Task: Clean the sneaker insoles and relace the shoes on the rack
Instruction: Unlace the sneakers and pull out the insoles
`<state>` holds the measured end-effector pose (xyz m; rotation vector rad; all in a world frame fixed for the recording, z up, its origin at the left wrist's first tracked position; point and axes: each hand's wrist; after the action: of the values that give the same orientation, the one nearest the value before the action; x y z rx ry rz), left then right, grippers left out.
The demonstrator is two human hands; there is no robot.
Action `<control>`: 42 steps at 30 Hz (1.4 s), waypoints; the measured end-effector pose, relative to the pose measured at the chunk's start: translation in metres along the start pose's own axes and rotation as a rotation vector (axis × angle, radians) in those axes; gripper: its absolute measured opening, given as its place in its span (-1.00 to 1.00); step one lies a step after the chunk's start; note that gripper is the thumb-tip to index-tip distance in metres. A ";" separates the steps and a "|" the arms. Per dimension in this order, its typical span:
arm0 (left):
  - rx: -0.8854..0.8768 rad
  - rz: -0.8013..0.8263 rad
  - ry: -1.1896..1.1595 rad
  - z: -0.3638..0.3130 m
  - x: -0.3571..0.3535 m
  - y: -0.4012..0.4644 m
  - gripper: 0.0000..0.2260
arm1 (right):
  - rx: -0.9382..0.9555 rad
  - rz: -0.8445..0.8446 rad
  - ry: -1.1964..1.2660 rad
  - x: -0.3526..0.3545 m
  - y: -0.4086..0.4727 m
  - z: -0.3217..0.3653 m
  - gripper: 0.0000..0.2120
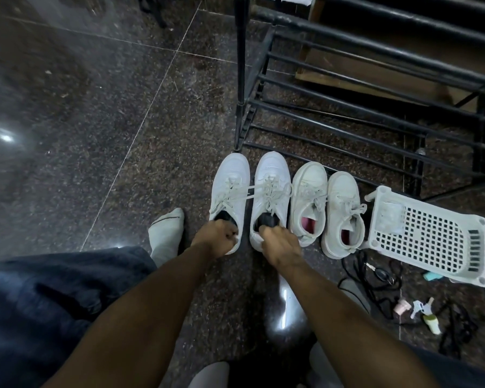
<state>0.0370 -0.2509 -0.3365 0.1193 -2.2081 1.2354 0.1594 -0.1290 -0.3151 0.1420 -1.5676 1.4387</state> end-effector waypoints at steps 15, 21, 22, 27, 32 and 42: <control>0.320 -0.278 -0.303 0.001 0.007 -0.004 -0.67 | 0.381 -0.032 -0.135 -0.024 -0.007 0.036 -0.37; 0.346 -0.149 -0.346 0.008 0.006 -0.009 -0.71 | 0.327 0.109 0.023 -0.035 -0.006 0.043 -0.45; 0.360 -0.122 -0.385 0.010 0.005 -0.013 -0.73 | 0.327 0.095 0.026 -0.038 -0.010 0.041 -0.53; 0.321 0.030 -0.652 0.030 -0.015 -0.015 -0.84 | 0.306 0.132 0.060 -0.063 -0.034 0.032 -0.70; 0.302 -0.129 -0.822 0.023 -0.030 -0.024 -0.77 | 0.289 0.184 0.060 -0.081 -0.057 0.034 -0.74; 0.173 -0.117 -0.555 -0.001 -0.028 -0.031 -0.93 | 0.229 0.175 0.156 -0.078 -0.062 0.029 -0.73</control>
<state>0.0711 -0.2735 -0.3282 0.7276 -2.4948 1.4524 0.2242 -0.2093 -0.3210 0.0266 -1.3116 1.7227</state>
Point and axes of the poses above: each hand's wrist, its own y-axis towards the middle knuckle, its own x-axis out of the back of the hand, z = x × y, and after that the axes turned 14 degrees about z, right-handed
